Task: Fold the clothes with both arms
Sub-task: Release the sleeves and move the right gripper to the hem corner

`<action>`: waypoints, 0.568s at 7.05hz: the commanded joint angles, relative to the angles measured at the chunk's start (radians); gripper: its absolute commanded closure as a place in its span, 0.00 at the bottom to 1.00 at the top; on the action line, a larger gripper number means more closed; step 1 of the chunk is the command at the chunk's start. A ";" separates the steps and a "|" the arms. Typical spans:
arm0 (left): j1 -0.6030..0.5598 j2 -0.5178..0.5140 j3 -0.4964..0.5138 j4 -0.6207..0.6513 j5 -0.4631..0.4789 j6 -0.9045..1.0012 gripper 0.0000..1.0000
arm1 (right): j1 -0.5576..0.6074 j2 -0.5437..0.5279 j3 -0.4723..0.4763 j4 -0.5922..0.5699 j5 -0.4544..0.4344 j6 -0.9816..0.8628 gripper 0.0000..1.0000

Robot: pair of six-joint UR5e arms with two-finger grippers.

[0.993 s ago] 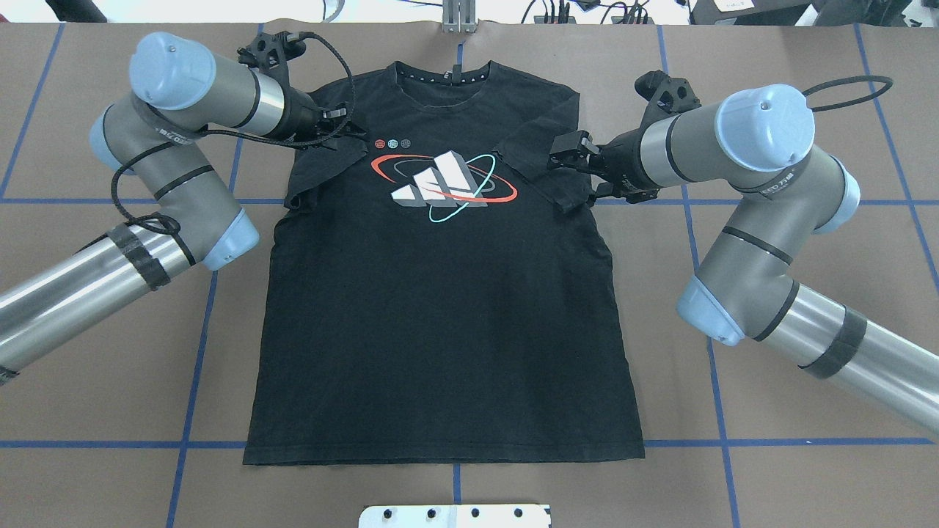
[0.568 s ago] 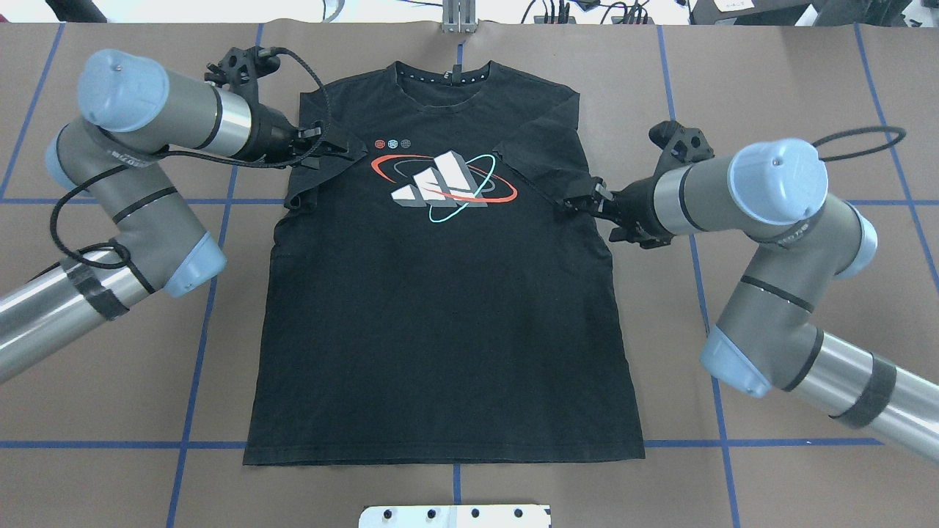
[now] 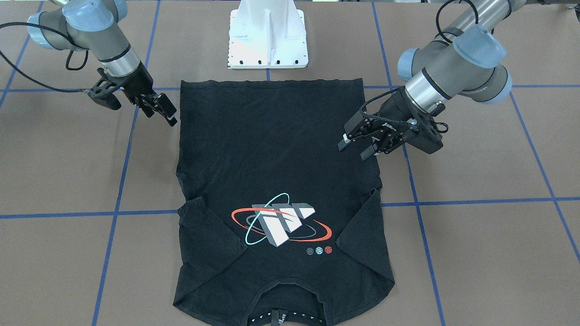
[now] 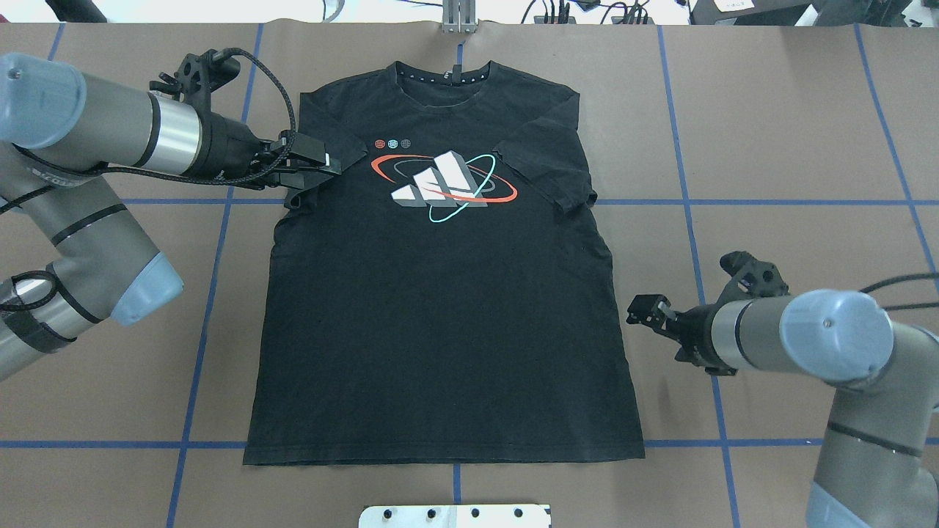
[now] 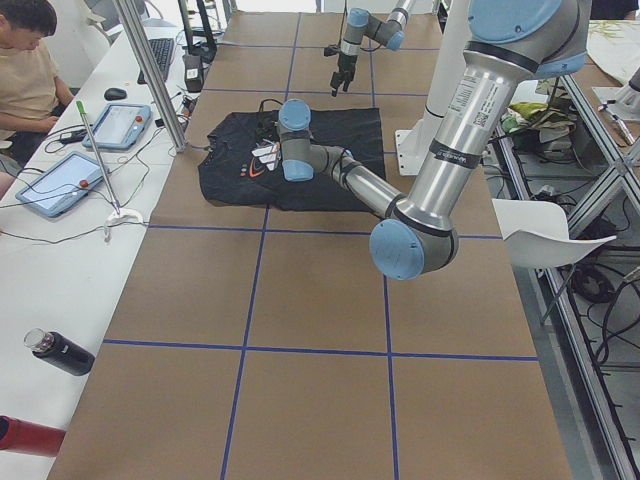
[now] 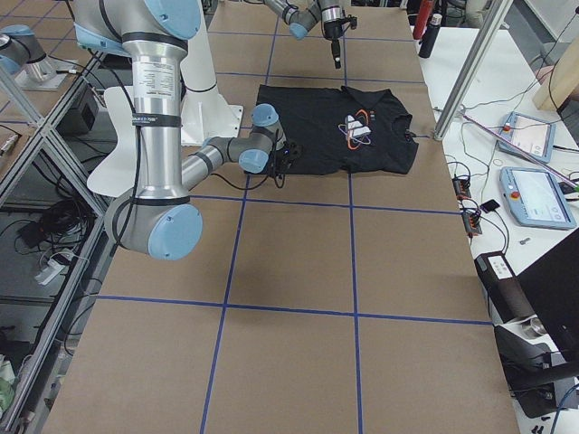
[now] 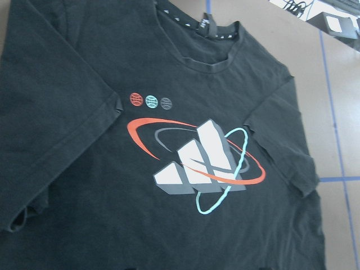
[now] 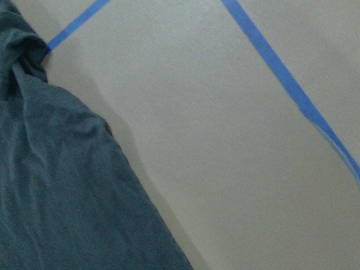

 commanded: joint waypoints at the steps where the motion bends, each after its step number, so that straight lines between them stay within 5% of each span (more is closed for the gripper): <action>1: 0.000 0.009 -0.019 0.001 0.024 -0.001 0.20 | -0.191 -0.038 0.056 -0.026 -0.156 0.148 0.06; 4: 0.000 0.007 -0.012 0.001 0.047 0.001 0.20 | -0.320 -0.079 0.088 -0.064 -0.202 0.208 0.08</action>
